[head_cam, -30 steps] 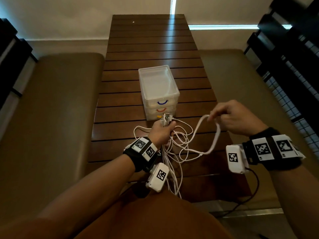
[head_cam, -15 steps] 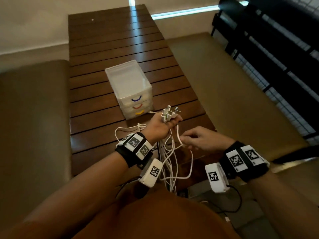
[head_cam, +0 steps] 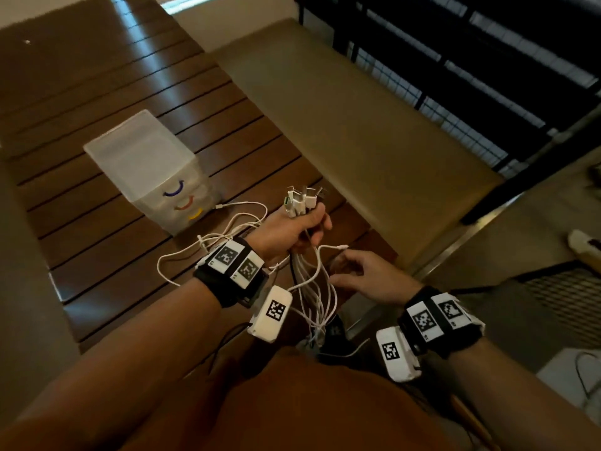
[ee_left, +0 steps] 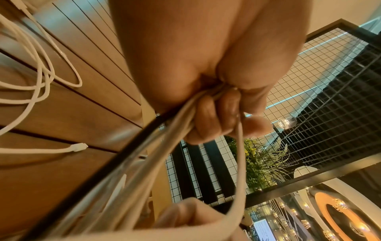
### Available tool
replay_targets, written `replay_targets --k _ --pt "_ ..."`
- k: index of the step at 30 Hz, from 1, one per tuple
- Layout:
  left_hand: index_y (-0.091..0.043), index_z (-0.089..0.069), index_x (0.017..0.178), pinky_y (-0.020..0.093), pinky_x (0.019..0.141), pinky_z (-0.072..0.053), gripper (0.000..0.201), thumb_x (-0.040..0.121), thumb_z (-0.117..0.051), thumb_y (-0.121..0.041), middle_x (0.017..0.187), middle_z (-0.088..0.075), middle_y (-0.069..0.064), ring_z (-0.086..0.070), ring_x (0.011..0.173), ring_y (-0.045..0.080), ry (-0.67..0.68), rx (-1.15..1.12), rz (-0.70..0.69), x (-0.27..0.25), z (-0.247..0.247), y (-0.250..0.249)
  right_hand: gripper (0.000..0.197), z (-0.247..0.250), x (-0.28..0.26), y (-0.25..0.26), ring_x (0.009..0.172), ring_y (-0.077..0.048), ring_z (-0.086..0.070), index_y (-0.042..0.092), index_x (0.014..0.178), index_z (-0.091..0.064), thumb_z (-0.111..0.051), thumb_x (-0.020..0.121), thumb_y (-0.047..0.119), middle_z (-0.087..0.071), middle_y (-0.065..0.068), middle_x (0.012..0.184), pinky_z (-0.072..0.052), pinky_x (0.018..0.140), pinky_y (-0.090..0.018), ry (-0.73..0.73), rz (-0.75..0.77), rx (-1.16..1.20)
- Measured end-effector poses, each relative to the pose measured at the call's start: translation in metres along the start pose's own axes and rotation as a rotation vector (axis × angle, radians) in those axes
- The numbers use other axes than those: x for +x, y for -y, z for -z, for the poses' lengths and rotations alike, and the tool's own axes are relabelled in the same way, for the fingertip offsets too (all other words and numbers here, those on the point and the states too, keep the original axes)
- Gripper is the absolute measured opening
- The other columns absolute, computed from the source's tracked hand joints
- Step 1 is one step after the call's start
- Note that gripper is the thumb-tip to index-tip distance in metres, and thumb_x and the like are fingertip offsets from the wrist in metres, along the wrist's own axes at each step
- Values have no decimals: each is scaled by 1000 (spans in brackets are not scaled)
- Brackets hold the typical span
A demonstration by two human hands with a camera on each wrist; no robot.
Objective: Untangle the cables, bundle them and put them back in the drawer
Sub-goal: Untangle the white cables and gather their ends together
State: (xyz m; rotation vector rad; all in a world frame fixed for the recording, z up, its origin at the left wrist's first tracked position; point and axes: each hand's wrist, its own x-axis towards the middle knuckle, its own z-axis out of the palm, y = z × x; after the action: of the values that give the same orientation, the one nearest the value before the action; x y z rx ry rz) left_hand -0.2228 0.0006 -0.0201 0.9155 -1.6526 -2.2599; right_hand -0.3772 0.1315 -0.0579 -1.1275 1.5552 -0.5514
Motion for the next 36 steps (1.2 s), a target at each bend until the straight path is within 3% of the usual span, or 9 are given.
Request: replay_targets --k 4,9,12,15,19,21,29,32,36 --pt "-14 -55 79 28 50 -12 35 100 -37 -35 50 -42 -4 -24 42 9 -20 -32 26 4 -3 0 20 -17 11 -23 76 -14 -61 32 89 -58 -75 81 29 -66 -4 91 -53 78 -37 -11 -73 -66" --pt "-12 -53 76 23 47 -24 38 103 -35 -32 49 -36 -4 -27 43 8 -54 -79 38 1 2 0 26 -30 29 -36 68 -11 -56 18 97 -58 -69 84 38 -61 2 79 -44 64 -28 -246 -202 -19" --pt "-13 -50 73 23 49 -31 39 103 -35 -33 49 -40 -5 -36 46 9 -67 -135 47 -1 1 -1 26 -27 39 -30 67 -3 -55 13 110 -64 -62 92 31 -63 2 85 -43 61 -19 -134 -159 35" --pt "-11 -47 74 28 61 -51 34 97 -40 -35 49 -44 -1 -51 56 18 -52 -231 37 -3 0 -1 16 -18 41 -23 56 5 -54 12 97 -70 -59 95 23 -63 4 79 -41 56 -12 -24 -118 -87" --pt "-11 -46 74 39 75 -54 36 99 -35 -35 45 -37 -3 -55 53 17 -41 -273 24 -4 1 -2 16 -12 43 -27 64 -8 -55 17 108 -61 -53 98 25 -60 0 88 -44 61 -20 104 -199 -64" --pt "-12 -47 74 38 73 -54 37 99 -35 -36 46 -33 -4 -47 48 14 -48 -288 27 -4 0 -3 21 -16 46 -30 65 -11 -55 18 117 -59 -53 98 26 -61 -1 90 -44 60 -21 125 -194 -74" --pt "-13 -46 78 26 51 -40 34 104 -34 -31 49 -24 -6 -23 44 10 -92 -202 -26 -4 -3 -10 14 -25 43 -50 75 -6 -60 20 93 -71 -58 95 24 -68 5 86 -47 71 -24 151 -158 -309" --pt "-13 -48 82 21 44 -30 29 104 -36 -27 48 -25 -7 -22 42 7 -113 -177 -16 -6 -2 -11 17 -9 39 -59 74 -14 -61 17 84 -63 -53 97 22 -66 1 79 -45 69 -29 -59 -265 -212" --pt "-12 -59 96 22 41 -23 22 102 -41 -23 48 -28 -7 -24 40 8 -131 -131 -33 -8 -5 -12 24 25 17 -87 84 -28 -61 2 96 -64 -48 96 20 -65 -14 91 -45 73 -32 -494 -464 -240"
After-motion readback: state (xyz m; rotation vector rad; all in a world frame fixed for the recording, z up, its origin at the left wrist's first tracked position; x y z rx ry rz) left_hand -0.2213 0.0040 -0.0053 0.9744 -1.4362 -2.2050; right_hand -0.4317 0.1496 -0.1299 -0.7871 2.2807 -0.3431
